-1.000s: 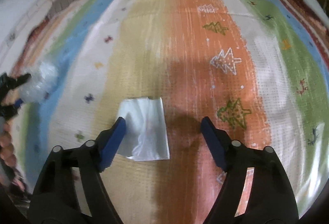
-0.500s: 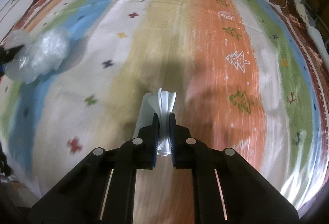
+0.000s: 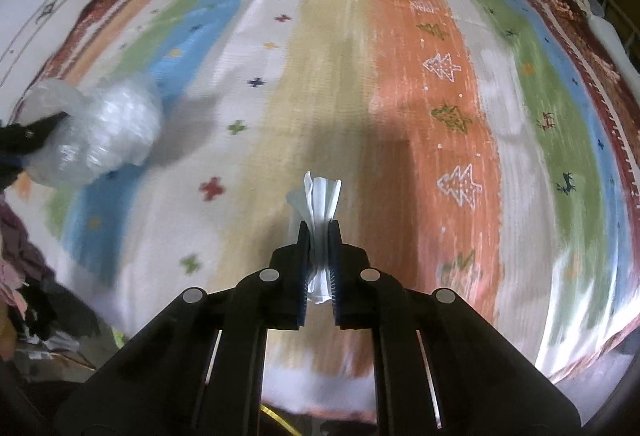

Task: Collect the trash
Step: 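Lift the bag and tissue and carry both back over the bin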

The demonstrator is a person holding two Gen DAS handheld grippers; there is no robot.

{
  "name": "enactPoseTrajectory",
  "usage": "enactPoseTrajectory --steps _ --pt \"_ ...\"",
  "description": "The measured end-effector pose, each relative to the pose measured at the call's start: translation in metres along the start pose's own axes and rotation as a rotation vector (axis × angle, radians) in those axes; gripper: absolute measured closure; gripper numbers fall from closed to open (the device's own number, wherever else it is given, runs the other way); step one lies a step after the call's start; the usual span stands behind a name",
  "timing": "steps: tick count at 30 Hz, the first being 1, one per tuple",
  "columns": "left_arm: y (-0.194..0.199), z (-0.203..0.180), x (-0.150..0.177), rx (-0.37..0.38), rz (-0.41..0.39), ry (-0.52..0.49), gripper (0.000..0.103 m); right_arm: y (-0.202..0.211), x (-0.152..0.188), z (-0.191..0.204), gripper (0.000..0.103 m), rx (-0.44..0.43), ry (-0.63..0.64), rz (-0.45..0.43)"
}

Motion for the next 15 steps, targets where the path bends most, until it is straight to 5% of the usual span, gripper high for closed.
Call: enactPoseTrajectory --steps 6,15 --pt "0.026 0.014 0.014 0.057 0.019 0.090 0.082 0.033 0.012 0.011 0.095 -0.021 0.016 -0.043" --pt "0.051 0.005 0.035 0.075 0.004 0.062 0.082 0.079 0.024 0.031 0.095 -0.072 0.021 -0.136"
Point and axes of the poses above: each gripper's, at about its wrist camera, not at the fingertips, and y roughly against the way its jaws point, z to its left, x to its underside, the point moved 4 cm from there along -y, roughly the way its jaws point, and after that the axes turned 3 degrees about y, right-handed, at the moved point
